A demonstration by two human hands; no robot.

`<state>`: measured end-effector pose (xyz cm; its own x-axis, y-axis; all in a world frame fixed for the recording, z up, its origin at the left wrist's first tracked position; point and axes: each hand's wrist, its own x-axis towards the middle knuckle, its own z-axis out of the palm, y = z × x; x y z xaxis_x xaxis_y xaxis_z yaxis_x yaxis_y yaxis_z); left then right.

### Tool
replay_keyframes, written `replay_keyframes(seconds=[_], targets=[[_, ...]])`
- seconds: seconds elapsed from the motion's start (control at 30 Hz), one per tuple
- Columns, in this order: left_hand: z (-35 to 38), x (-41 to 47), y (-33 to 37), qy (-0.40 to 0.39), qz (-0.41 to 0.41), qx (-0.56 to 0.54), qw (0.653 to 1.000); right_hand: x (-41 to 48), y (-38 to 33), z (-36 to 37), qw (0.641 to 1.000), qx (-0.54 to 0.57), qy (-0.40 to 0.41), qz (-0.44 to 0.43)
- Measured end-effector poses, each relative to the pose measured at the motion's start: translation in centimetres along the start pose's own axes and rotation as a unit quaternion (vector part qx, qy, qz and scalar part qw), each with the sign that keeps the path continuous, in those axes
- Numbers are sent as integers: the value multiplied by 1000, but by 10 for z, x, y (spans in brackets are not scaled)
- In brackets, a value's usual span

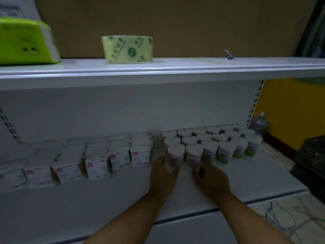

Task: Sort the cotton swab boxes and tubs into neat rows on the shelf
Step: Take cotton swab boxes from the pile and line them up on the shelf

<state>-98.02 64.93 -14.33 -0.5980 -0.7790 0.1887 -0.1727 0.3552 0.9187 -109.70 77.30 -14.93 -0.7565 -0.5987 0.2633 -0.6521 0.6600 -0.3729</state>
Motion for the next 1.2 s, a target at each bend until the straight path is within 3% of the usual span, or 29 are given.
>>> replay_keyframes(seconds=[0.13,0.2,0.27,0.4,0.53,0.67,0.93,1.1,1.2], targets=[[-59,-22,-6,-123,24,164,979,-28,-24,-18,988,-129,-50,-62],[-113,-30,-5,-210,42,260,942,-47,-58,-30,974,-158,-7,-161],[-177,-37,-6,-241,32,337,910,-73,-111,-36,947,-186,11,-263],[-322,-70,-16,-209,-19,439,873,-108,-228,-9,901,-196,-113,-369],[-465,-113,-30,-124,-74,508,849,-131,-357,3,898,-137,-120,-400],[-570,-171,-51,-73,-104,533,837,-162,-467,15,867,-121,-102,-472],[-691,-237,-116,-6,-198,527,827,-203,-603,61,821,-112,-130,-545],[-730,-216,-162,-26,-220,512,830,-223,-677,119,825,-95,-183,-526],[-750,-194,-182,-56,-219,515,827,-236,-723,156,791,-82,-193,-574]])
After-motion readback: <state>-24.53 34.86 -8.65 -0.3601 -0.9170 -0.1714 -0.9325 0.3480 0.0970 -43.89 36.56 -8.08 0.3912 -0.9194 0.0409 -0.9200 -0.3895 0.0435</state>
